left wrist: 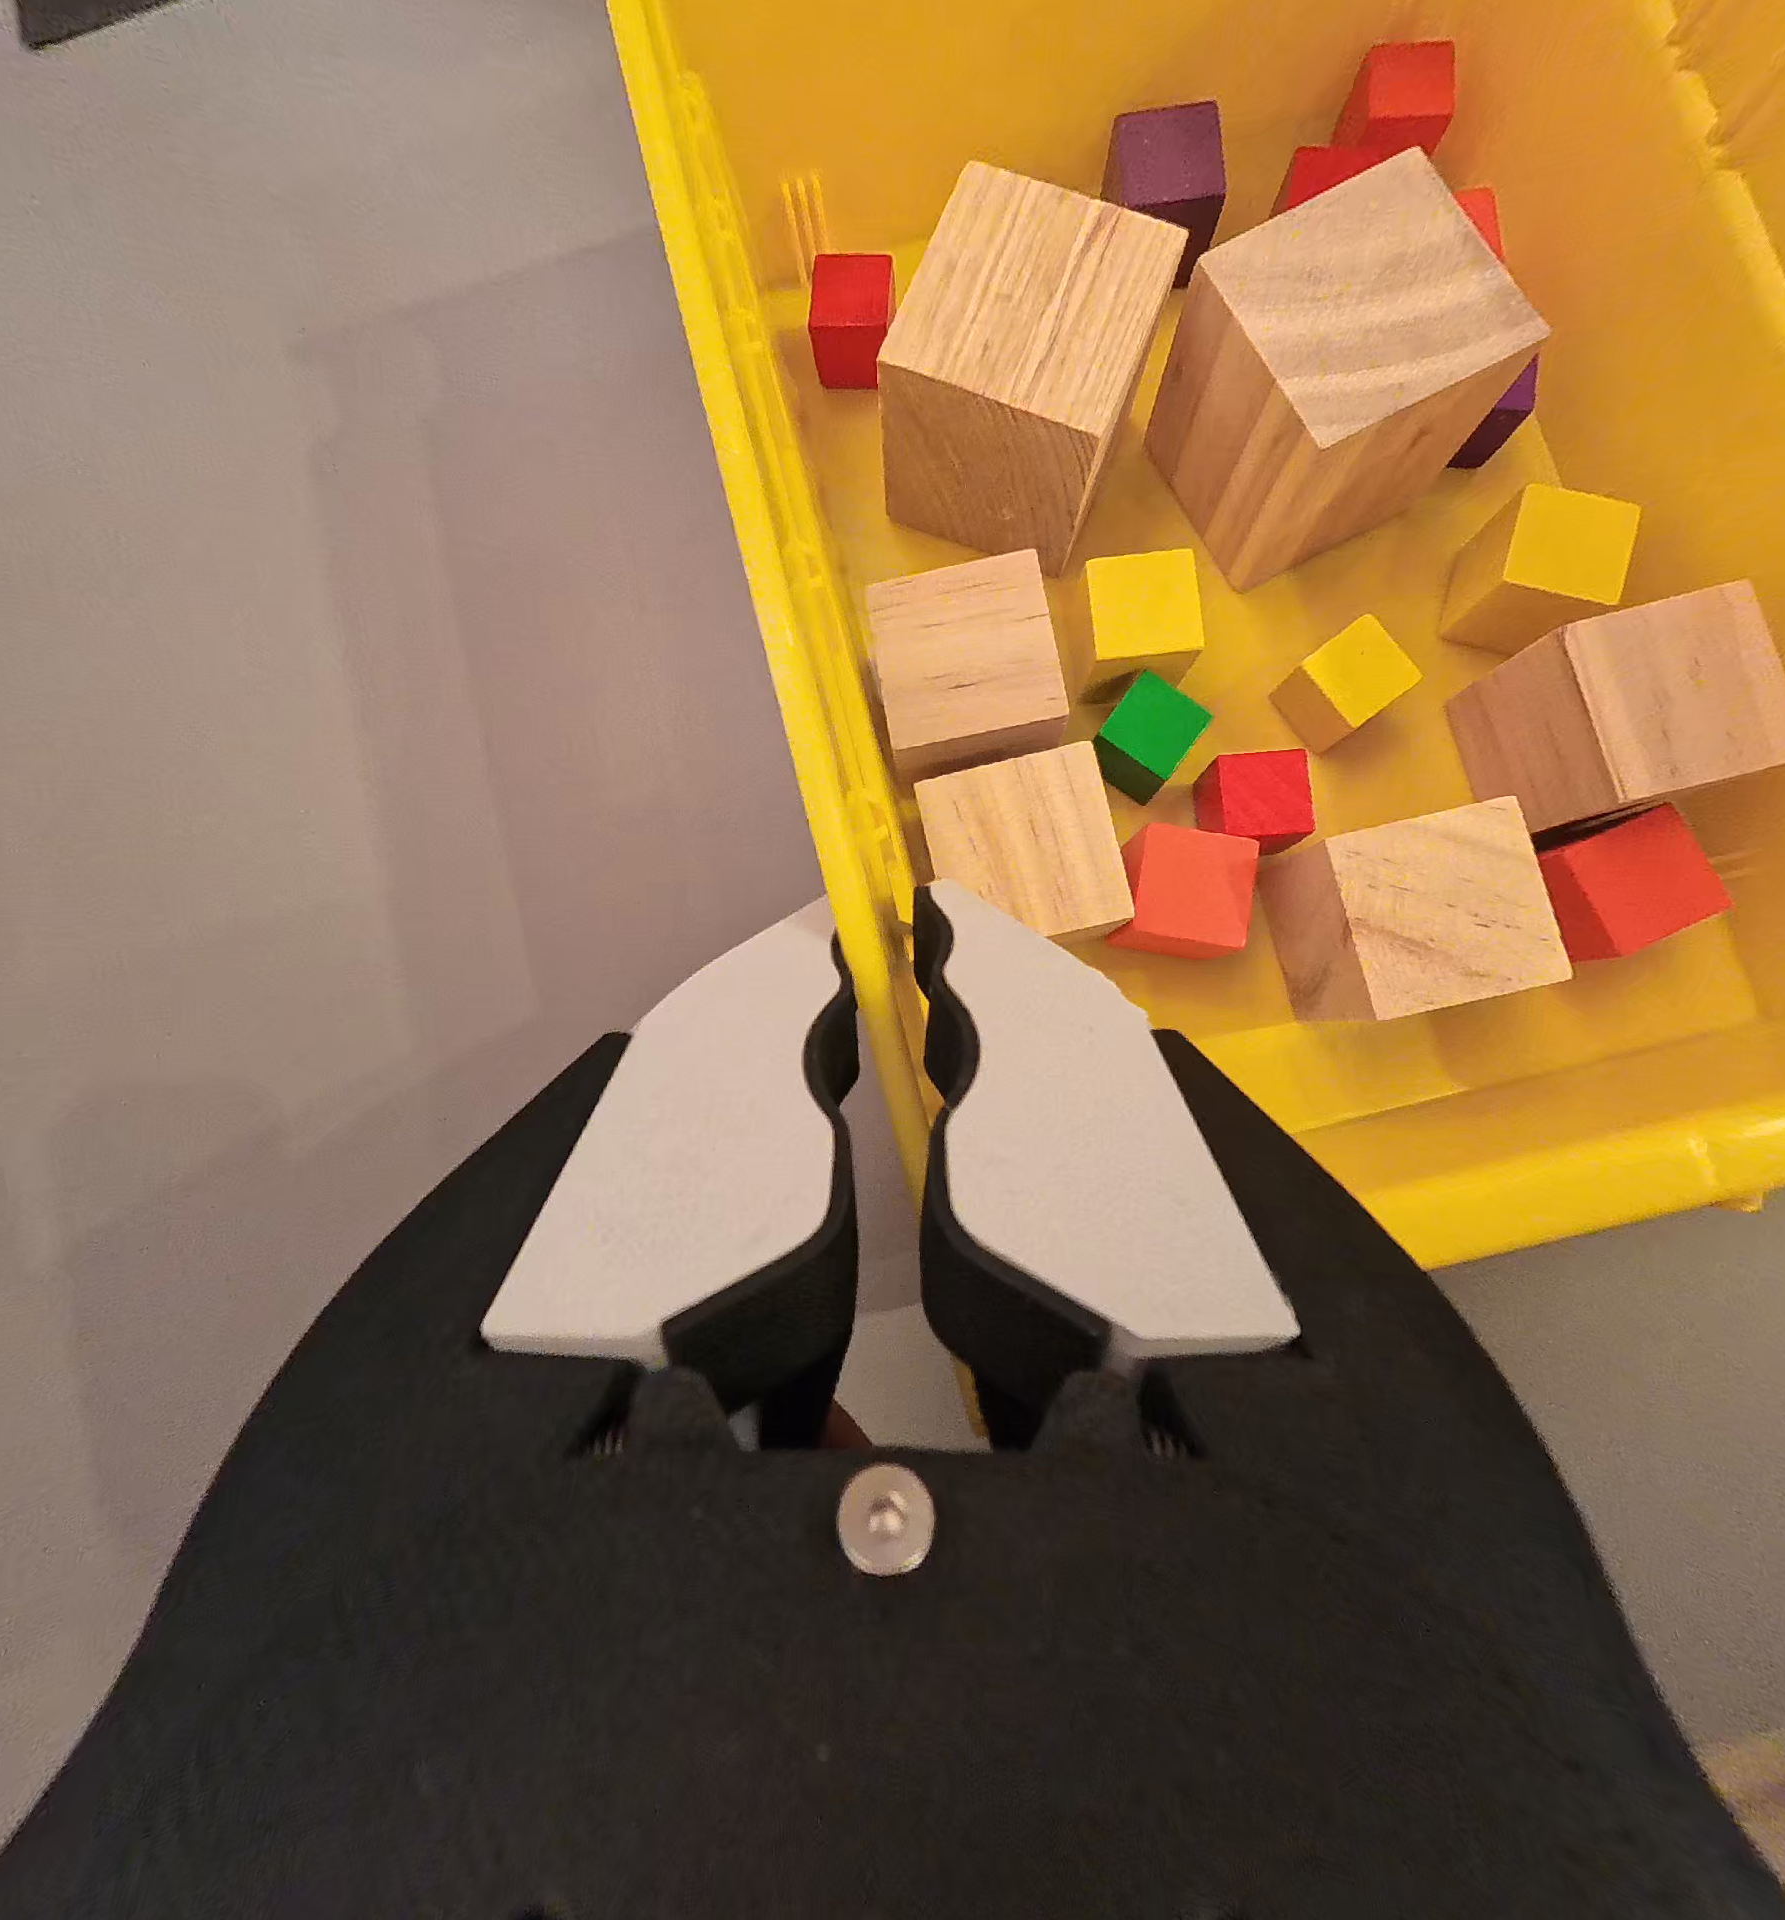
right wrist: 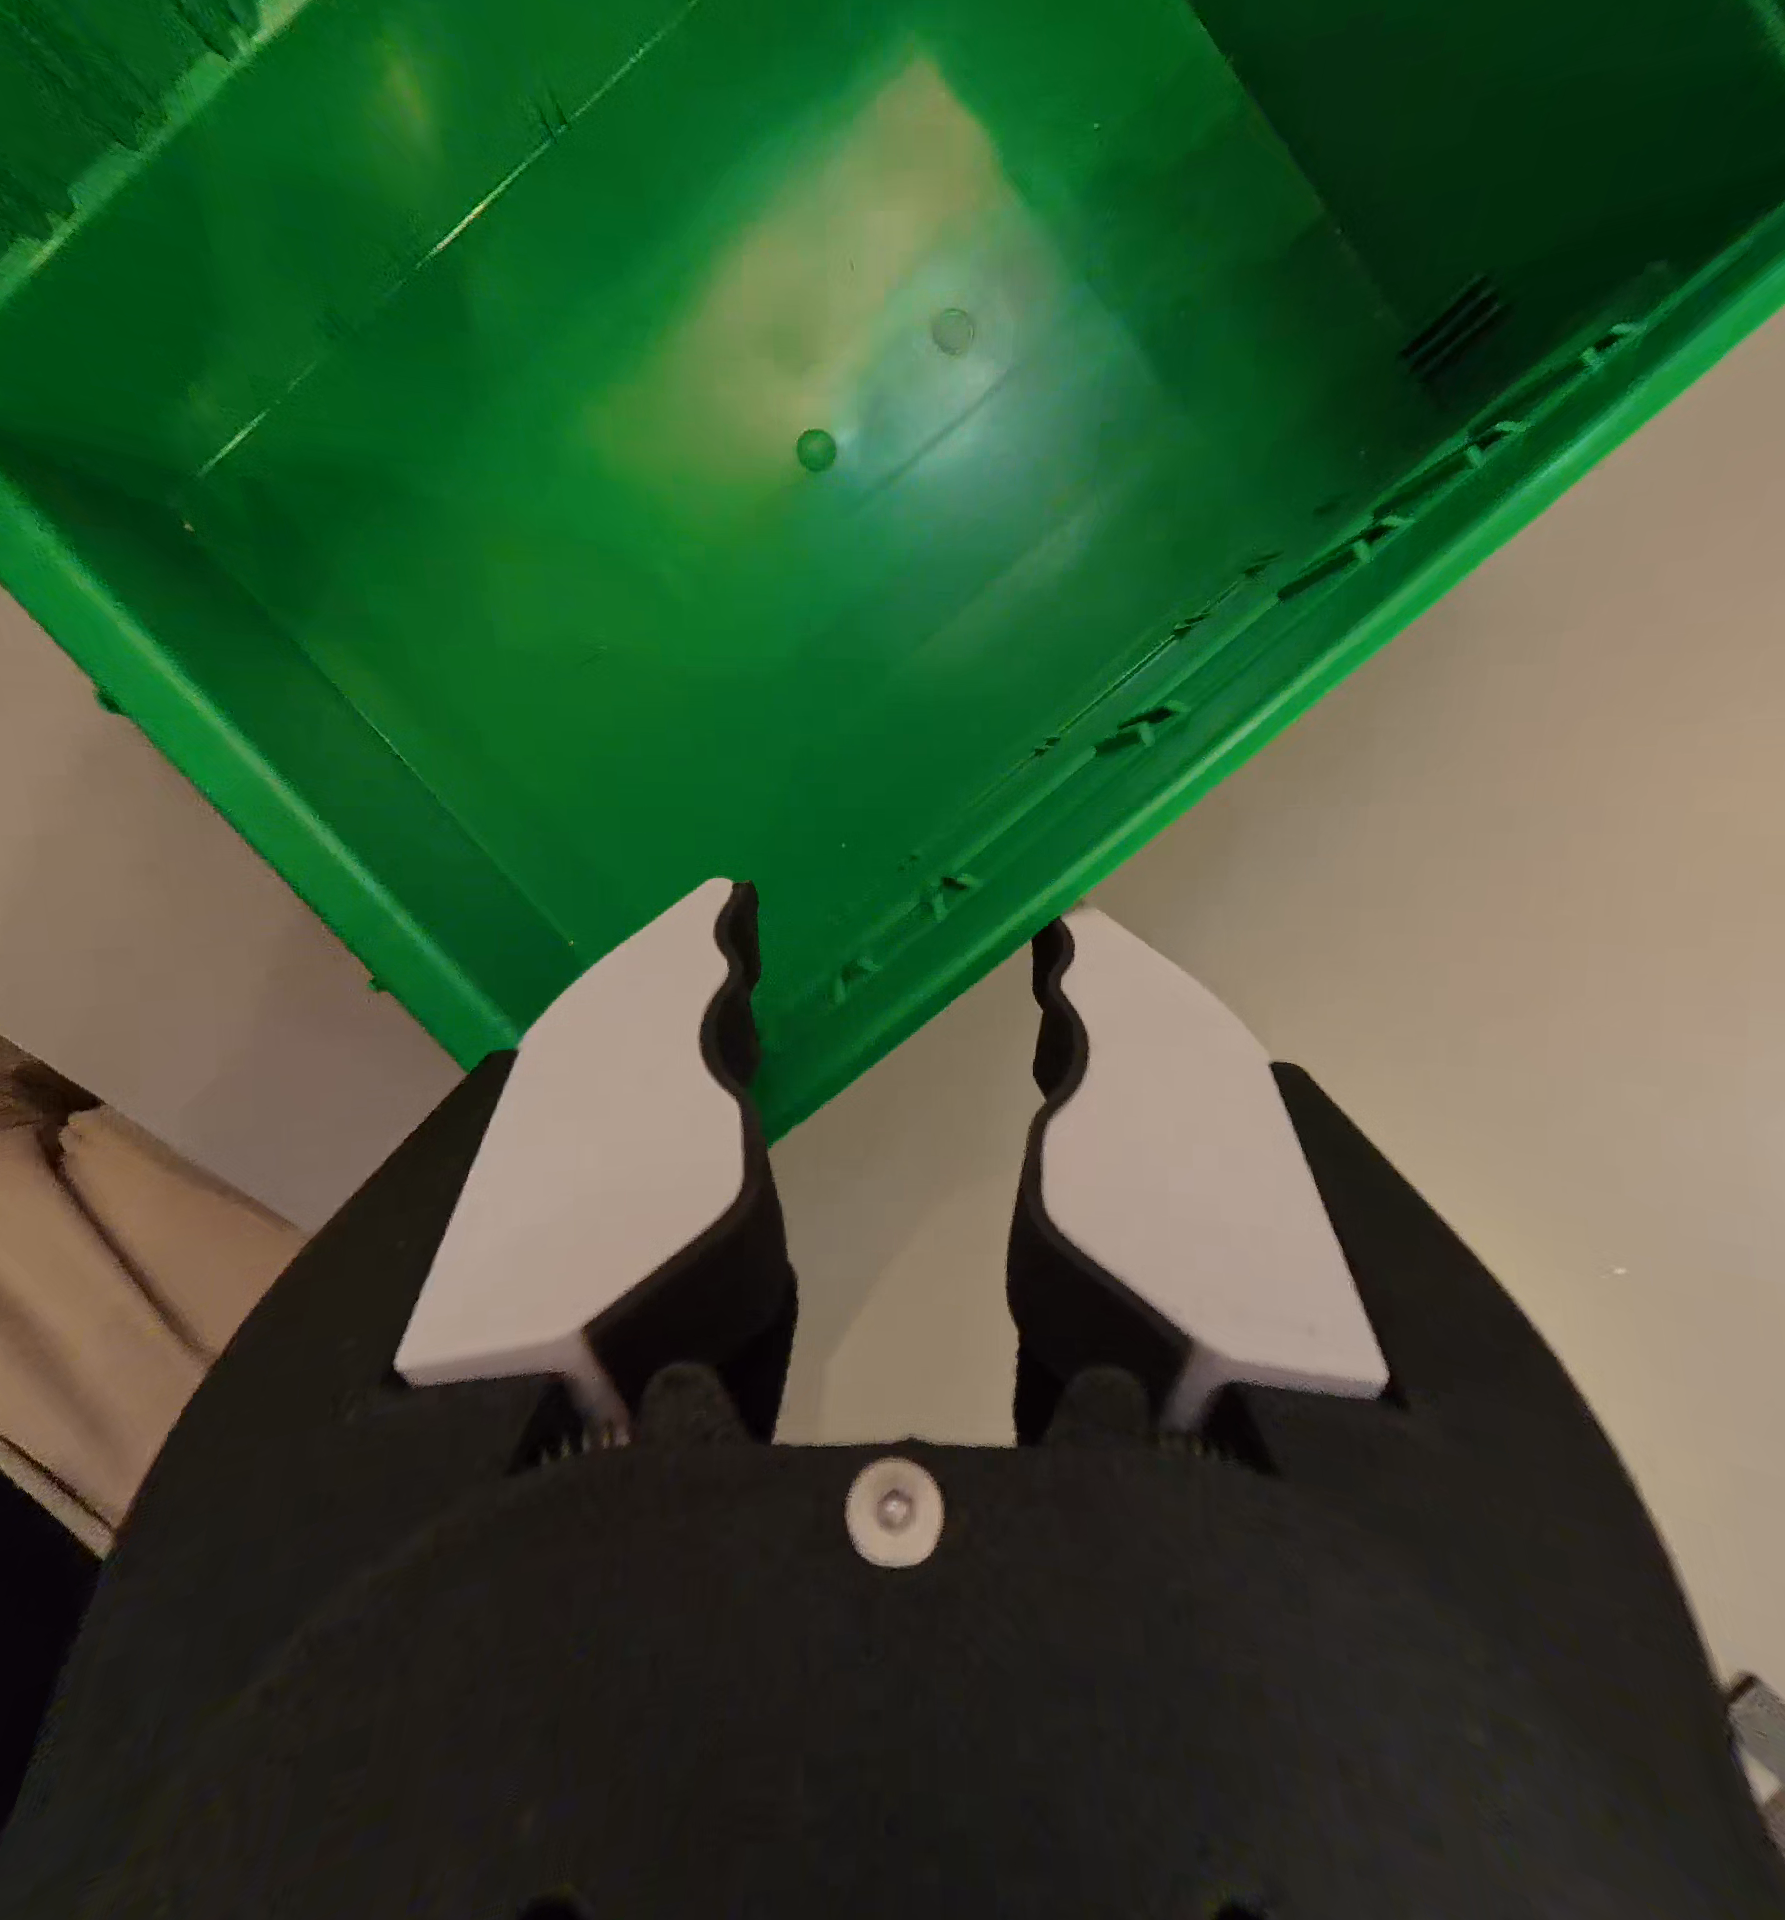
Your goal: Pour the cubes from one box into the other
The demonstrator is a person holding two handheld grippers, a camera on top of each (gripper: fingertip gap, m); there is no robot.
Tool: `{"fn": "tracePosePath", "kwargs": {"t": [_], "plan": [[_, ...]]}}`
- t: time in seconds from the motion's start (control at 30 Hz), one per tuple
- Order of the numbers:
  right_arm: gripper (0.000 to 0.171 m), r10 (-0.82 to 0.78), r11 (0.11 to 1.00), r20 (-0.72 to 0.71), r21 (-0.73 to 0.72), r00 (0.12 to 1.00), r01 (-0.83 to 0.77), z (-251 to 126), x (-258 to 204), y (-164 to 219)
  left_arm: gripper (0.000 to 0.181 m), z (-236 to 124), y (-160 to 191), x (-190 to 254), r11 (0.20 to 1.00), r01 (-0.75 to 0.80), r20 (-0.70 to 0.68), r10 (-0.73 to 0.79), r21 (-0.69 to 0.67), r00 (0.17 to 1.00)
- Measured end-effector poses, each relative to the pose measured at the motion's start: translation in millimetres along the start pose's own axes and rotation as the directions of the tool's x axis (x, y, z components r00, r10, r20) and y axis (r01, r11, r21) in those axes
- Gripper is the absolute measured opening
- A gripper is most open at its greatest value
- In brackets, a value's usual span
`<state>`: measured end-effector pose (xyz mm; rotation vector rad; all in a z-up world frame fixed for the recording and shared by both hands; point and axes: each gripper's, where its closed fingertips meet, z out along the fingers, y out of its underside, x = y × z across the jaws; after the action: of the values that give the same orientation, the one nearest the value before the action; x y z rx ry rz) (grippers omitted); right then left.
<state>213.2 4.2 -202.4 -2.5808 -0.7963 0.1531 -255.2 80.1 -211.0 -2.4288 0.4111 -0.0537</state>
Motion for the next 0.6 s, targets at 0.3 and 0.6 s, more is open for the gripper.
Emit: {"fn": "tracePosePath", "kwargs": {"t": [0.3, 0.6], "plan": [[0.053, 0.059, 0.982, 0.045, 0.175, 0.997, -0.066, -7, -27, 3, 0.007, -5, 9, -2, 1.0, 0.002, 0.004, -0.002, 0.028, 1.0], [0.043, 0.066, 0.993, 0.072, 0.097, 0.995, -0.073, -5, -38, 9, 0.008, -4, 9, -3, 0.999, -0.009, 0.009, 0.008, 0.041, 1.0]]}}
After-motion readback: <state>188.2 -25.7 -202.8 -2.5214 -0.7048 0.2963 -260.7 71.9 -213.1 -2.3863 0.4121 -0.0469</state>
